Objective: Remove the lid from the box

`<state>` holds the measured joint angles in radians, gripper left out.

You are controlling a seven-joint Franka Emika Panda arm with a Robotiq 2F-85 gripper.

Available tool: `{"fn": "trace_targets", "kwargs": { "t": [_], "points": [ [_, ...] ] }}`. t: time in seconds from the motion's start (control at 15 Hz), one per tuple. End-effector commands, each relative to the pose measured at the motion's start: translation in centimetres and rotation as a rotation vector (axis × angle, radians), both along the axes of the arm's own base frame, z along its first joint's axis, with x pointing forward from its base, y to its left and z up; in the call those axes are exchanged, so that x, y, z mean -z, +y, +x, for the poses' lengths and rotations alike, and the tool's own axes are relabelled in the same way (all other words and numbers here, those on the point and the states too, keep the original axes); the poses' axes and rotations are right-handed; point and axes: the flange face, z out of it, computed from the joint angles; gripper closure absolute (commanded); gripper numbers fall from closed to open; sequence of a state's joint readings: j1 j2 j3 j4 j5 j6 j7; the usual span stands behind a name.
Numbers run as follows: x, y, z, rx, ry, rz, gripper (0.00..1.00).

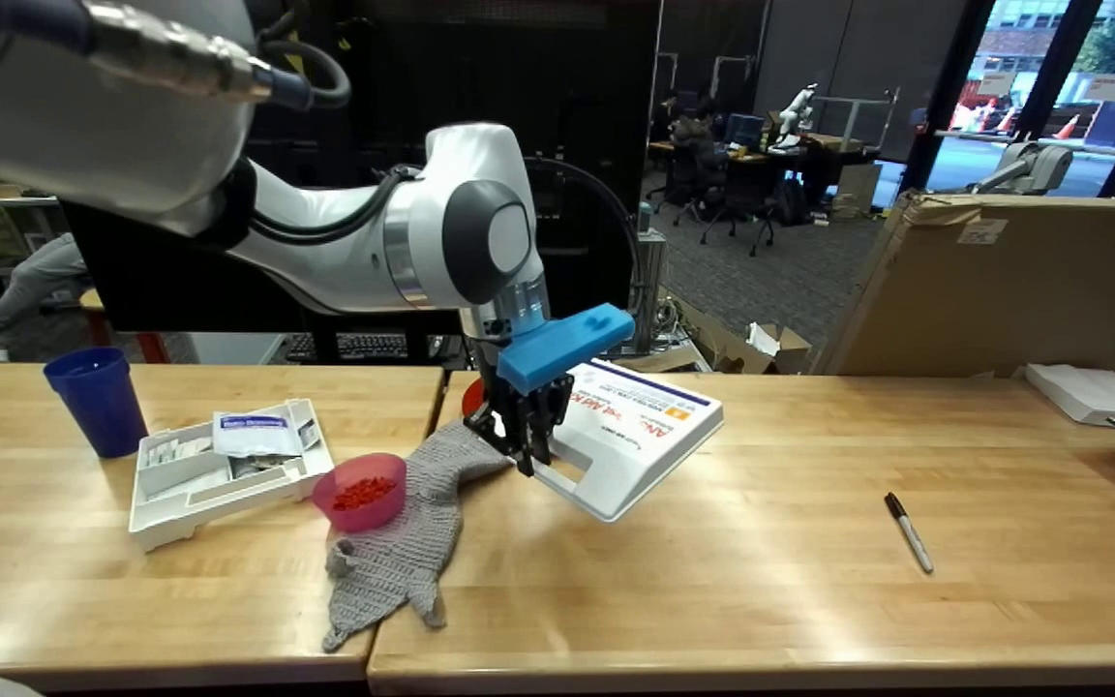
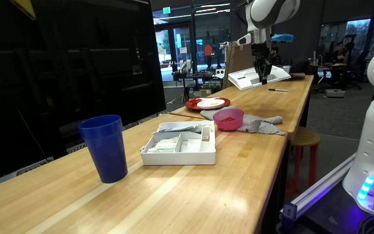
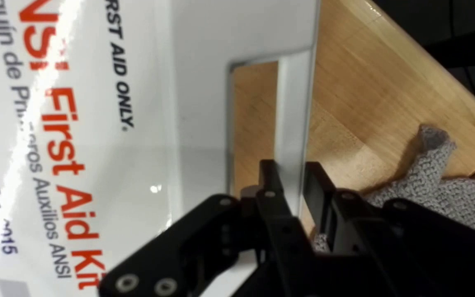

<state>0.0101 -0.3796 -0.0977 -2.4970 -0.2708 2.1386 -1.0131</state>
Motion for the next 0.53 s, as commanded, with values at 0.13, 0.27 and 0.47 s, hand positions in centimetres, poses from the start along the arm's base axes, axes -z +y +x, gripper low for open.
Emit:
{"fn": "trace_targets", "kwargs": {
  "t": [0.13,0.27,0.47],
  "points": [
    [3.0,-0.2,-1.6,0.093,0.067,0.011,0.95],
    [3.8,-0.2,-2.2,0.116,0.08,0.017,0.95],
    [4.9,-0.4,-3.3,0.137,0.099,0.021,0.95]
  ]
}}
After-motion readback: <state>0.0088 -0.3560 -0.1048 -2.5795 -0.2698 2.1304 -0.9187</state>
